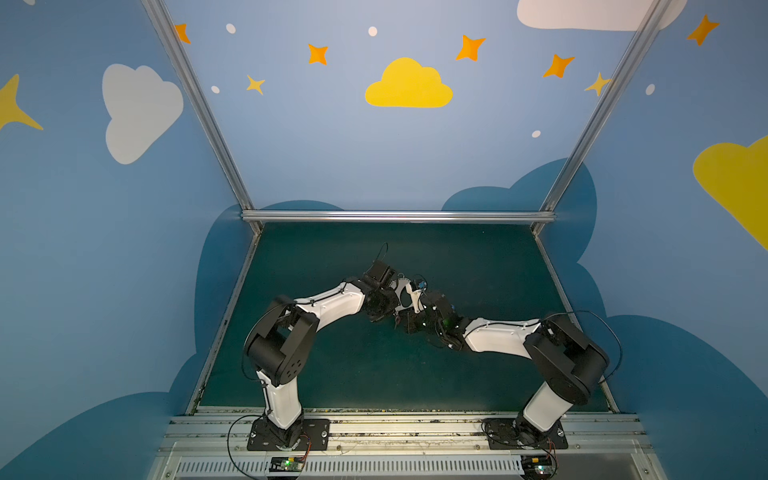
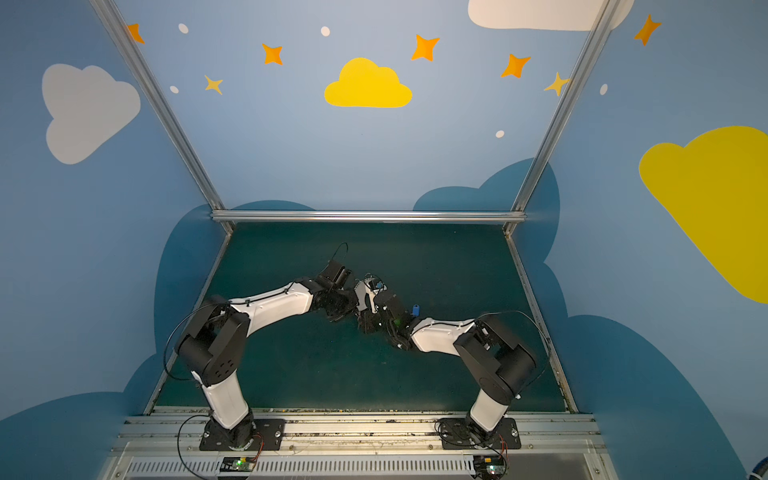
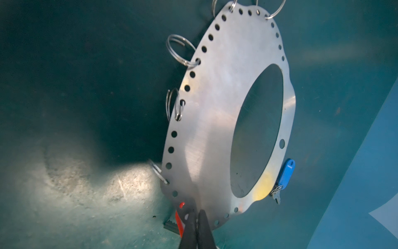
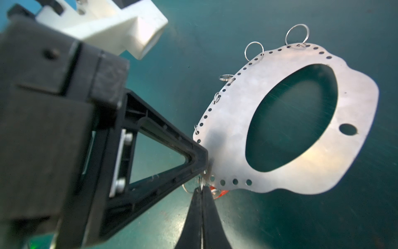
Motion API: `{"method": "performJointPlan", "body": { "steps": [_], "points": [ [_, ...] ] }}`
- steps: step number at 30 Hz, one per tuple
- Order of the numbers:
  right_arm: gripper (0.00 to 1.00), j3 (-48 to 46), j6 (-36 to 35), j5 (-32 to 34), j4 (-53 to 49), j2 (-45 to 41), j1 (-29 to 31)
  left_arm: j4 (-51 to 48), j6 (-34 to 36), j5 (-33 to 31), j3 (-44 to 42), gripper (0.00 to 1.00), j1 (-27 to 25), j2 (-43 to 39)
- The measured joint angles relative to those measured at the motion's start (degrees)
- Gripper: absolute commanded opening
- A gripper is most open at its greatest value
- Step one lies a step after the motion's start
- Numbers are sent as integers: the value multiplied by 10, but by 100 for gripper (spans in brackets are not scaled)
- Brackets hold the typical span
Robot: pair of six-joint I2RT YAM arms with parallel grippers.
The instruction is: Put the keys on the keyring
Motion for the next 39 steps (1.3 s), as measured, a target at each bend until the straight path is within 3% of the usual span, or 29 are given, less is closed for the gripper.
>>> {"method": "performJointPlan", "body": {
  "steps": [13, 26, 39],
  "points": [
    [0, 18, 2, -5, -5, 20, 11, -1, -16, -17, -10, 4, 3, -9],
    [0, 12, 71, 14, 18, 25, 18, 54, -76, -41, -65, 4, 3, -47],
    [0, 6, 94, 9, 34, 17, 15, 101, -121, -46, -97, 4, 4, -70]
  ]
}}
